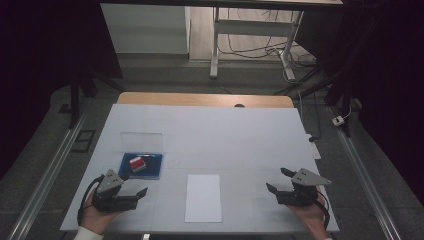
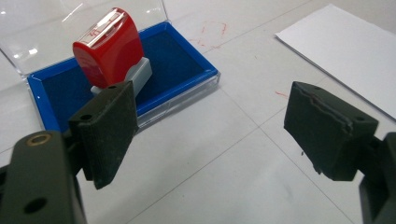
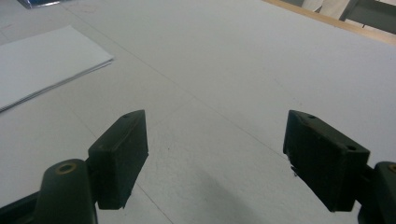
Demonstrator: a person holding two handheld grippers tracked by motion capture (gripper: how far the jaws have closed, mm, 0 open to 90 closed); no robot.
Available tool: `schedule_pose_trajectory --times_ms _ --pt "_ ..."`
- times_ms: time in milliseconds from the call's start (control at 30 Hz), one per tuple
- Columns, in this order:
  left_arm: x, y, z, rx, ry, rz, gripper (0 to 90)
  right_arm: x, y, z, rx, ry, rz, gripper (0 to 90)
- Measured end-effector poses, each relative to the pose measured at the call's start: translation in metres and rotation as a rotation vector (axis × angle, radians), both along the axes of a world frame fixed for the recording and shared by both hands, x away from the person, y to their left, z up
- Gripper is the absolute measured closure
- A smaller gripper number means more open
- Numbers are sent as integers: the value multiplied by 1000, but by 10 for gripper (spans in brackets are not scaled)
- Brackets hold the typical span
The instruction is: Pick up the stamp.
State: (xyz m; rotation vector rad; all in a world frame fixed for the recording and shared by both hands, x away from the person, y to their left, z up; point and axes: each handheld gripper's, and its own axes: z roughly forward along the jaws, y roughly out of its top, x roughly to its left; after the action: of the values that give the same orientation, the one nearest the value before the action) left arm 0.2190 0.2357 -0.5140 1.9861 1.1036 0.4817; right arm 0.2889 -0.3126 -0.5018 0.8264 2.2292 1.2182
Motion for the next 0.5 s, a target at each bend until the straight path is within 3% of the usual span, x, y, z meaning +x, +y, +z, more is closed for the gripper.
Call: schedule_pose_trajectory --times_ms 300,500 --pt "0 -1 8 21 -12 -14 182 0 2 -1 -2 6 12 235" --pt "2 1 21 47 -16 -18 185 0 1 0 1 2 7 241"
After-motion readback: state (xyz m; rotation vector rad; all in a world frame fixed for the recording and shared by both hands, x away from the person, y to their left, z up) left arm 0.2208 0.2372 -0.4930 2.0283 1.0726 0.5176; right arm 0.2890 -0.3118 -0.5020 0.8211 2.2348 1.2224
